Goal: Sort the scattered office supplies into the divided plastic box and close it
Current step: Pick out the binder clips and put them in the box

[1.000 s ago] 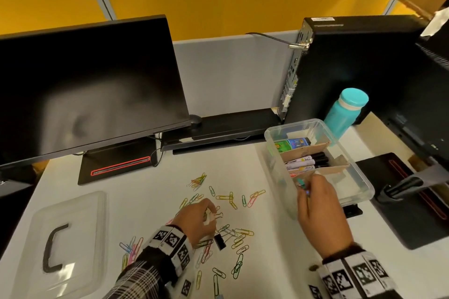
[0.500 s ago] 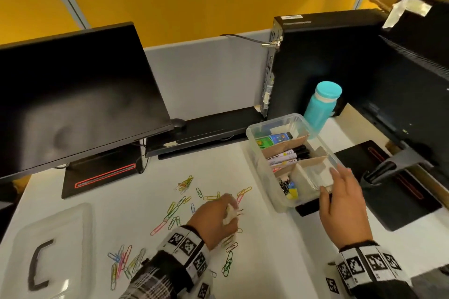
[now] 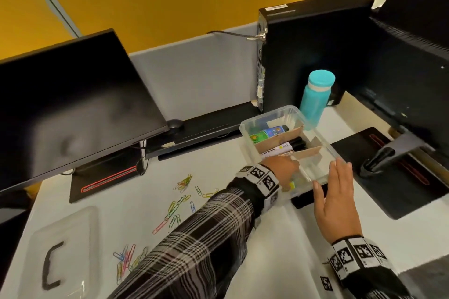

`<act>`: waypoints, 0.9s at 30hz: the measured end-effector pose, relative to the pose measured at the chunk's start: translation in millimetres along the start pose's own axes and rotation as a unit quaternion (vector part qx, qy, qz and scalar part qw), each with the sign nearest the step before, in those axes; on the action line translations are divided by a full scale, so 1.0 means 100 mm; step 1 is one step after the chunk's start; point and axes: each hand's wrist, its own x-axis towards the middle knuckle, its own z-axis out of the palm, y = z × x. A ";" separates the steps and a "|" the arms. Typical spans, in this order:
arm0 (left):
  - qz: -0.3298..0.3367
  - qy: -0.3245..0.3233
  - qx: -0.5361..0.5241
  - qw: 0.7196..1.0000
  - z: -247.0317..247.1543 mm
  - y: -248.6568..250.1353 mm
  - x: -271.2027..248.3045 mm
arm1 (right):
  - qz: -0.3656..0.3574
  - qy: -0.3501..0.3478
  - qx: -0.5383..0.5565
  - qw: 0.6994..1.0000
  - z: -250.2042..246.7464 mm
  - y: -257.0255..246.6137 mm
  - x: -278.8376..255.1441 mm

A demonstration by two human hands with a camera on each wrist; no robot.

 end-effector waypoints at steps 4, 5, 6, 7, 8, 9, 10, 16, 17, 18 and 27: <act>-0.005 0.185 -0.165 0.969 0.08 -0.30 -0.45 | -0.040 0.018 -0.049 0.998 -0.12 -0.12 -0.03; -0.020 0.228 -0.182 0.956 0.15 -0.41 -0.62 | -0.083 0.030 -0.061 0.994 -0.14 -0.20 -0.06; -0.042 0.254 -0.190 0.948 0.23 -0.53 -0.79 | -0.137 0.037 -0.061 0.988 -0.14 -0.31 -0.11; -0.071 0.262 -0.190 0.943 0.35 -0.66 -0.95 | -0.194 0.038 -0.050 0.979 -0.12 -0.43 -0.17; -0.099 0.256 -0.190 0.942 0.49 -0.79 -1.11 | -0.244 0.027 -0.034 0.969 -0.06 -0.55 -0.25; -0.125 0.236 -0.187 0.945 0.65 -0.90 -1.25 | -0.288 0.004 -0.019 0.958 0.03 -0.66 -0.33; -0.143 0.206 -0.179 0.951 0.81 -0.98 -1.37 | -0.328 -0.032 -0.014 0.944 0.15 -0.72 -0.41; -0.144 0.054 -0.160 0.975 1.52 -1.04 -1.76 | -0.468 -0.252 -0.079 0.844 0.80 -0.80 -0.79; -0.141 0.045 -0.152 0.977 1.57 -1.02 -1.76 | -0.476 -0.280 -0.078 0.830 0.85 -0.81 -0.84; -0.143 0.037 -0.144 0.979 1.59 -0.99 -1.75 | -0.483 -0.306 -0.076 0.817 0.89 -0.82 -0.87; -0.181 0.069 -0.143 0.971 1.67 -1.02 -1.66 | -0.404 -0.310 -0.096 0.855 0.93 -0.56 -0.82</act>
